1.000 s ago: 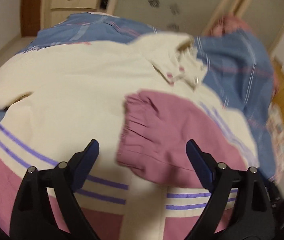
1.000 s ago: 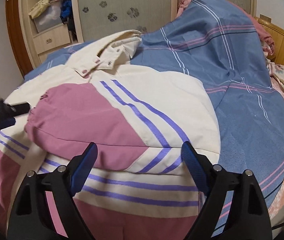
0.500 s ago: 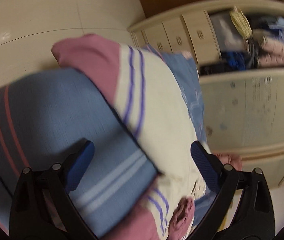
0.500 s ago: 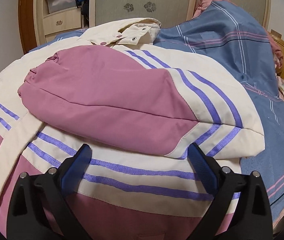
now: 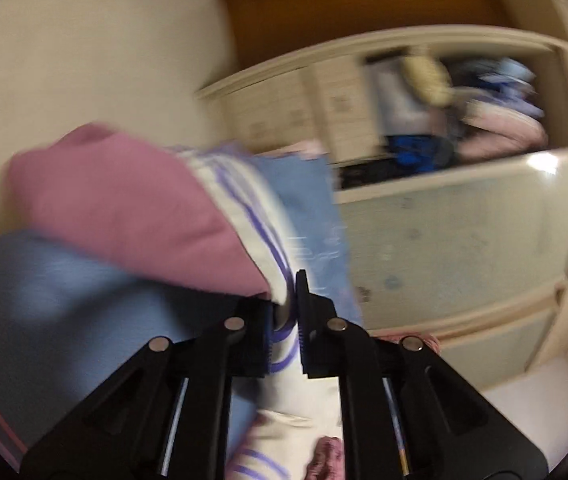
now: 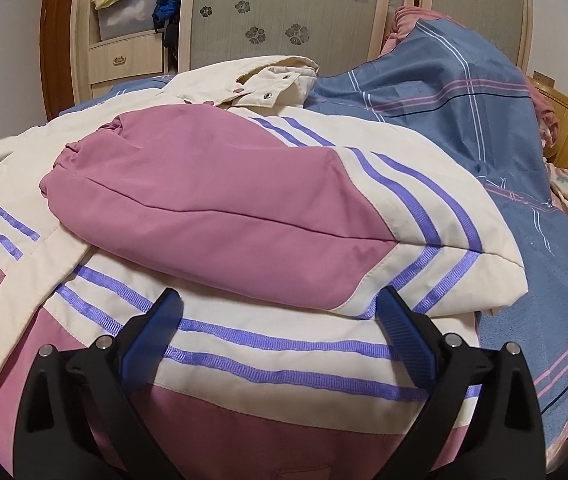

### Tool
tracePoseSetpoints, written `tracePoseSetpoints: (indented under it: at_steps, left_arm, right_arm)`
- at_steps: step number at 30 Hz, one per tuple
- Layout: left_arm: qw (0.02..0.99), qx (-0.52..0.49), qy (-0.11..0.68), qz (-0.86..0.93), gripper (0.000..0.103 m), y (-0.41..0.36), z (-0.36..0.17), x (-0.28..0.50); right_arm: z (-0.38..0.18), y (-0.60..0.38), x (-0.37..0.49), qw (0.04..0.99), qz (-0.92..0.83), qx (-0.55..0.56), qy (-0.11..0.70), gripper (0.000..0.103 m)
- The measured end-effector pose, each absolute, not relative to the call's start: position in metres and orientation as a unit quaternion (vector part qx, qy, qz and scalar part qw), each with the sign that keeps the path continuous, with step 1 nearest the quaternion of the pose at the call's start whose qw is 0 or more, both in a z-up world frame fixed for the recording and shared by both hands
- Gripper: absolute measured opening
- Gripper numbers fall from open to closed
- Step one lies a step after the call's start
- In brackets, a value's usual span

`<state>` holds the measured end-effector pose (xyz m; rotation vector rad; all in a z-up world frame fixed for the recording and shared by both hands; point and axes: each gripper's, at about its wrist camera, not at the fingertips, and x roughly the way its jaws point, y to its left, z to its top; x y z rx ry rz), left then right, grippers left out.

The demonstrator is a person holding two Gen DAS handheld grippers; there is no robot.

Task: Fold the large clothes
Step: 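Grasp the other pink sleeve with the left tool and fold it across the body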

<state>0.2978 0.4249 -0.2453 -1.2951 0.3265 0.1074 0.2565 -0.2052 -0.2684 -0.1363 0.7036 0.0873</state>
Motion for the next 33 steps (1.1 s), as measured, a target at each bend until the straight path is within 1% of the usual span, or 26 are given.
tracePoseSetpoints:
  at_steps: [3,5,8,10,12,13,15,16,18,20,22,24,26,28,30,32,33]
  left_arm:
    - [0.831,-0.539,0.140,0.009,0.009,0.388,-0.190,0.308]
    - [0.864,-0.480,0.148,-0.039,0.009,0.344,-0.151,0.321]
    - [0.910,-0.355,0.196,-0.086,0.011,0.255,-0.108,0.343]
    - [0.922,-0.280,0.240,-0.118,0.018,0.196,-0.097,0.358]
    - [0.919,-0.210,0.298,-0.148,0.034,0.133,-0.102,0.371]
    - [0.914,-0.180,0.326,-0.160,0.039,0.104,-0.111,0.375]
    - [0.902,-0.131,0.373,-0.170,0.063,0.060,-0.135,0.375]
    - [0.898,-0.108,0.392,-0.168,0.066,0.044,-0.147,0.372]
    - [0.889,-0.063,0.426,-0.158,0.068,0.018,-0.171,0.369]
    - [0.881,-0.047,0.447,-0.150,0.069,0.009,-0.192,0.360]
    - [0.874,-0.056,0.460,-0.148,0.072,0.018,-0.207,0.344]
    - [0.865,-0.091,0.469,-0.155,0.087,0.032,-0.215,0.330]
    - [0.859,-0.121,0.472,-0.160,0.087,0.041,-0.219,0.318]
    - [0.854,-0.172,0.460,-0.173,0.088,0.063,-0.219,0.308]
    - [0.836,-0.281,0.434,-0.185,0.090,0.100,-0.226,0.304]
    - [0.788,-0.439,0.399,-0.168,0.090,0.150,-0.247,0.307]
    - [0.767,-0.492,0.381,-0.159,0.090,0.167,-0.257,0.309]
  right_arm:
    - [-0.268,-0.206,0.256,0.936,0.044,-0.064,0.343,0.099]
    - [-0.268,-0.207,0.256,0.936,0.047,-0.059,0.343,0.099]
    - [-0.268,-0.210,0.256,0.936,0.051,-0.052,0.344,0.099]
    - [-0.267,-0.210,0.256,0.936,0.054,-0.048,0.345,0.099]
    - [-0.267,-0.211,0.256,0.936,0.058,-0.042,0.346,0.099]
    - [-0.267,-0.212,0.256,0.935,0.060,-0.038,0.347,0.099]
    - [-0.267,-0.215,0.256,0.934,0.068,-0.027,0.348,0.100]
    - [-0.267,-0.216,0.257,0.934,0.072,-0.022,0.349,0.100]
    - [-0.267,-0.218,0.257,0.933,0.077,-0.014,0.350,0.101]
    - [-0.267,-0.218,0.257,0.933,0.079,-0.010,0.351,0.101]
    - [-0.267,-0.218,0.257,0.933,0.080,-0.009,0.351,0.101]
    - [-0.266,-0.219,0.257,0.933,0.082,-0.007,0.351,0.101]
    - [-0.266,-0.220,0.257,0.933,0.083,-0.004,0.351,0.101]
    - [-0.266,-0.220,0.257,0.933,0.084,-0.003,0.351,0.101]
    - [-0.266,-0.220,0.257,0.933,0.083,-0.003,0.350,0.101]
    - [-0.265,-0.220,0.257,0.933,0.083,-0.004,0.350,0.101]
    - [-0.266,-0.221,0.257,0.933,0.083,-0.004,0.350,0.101]
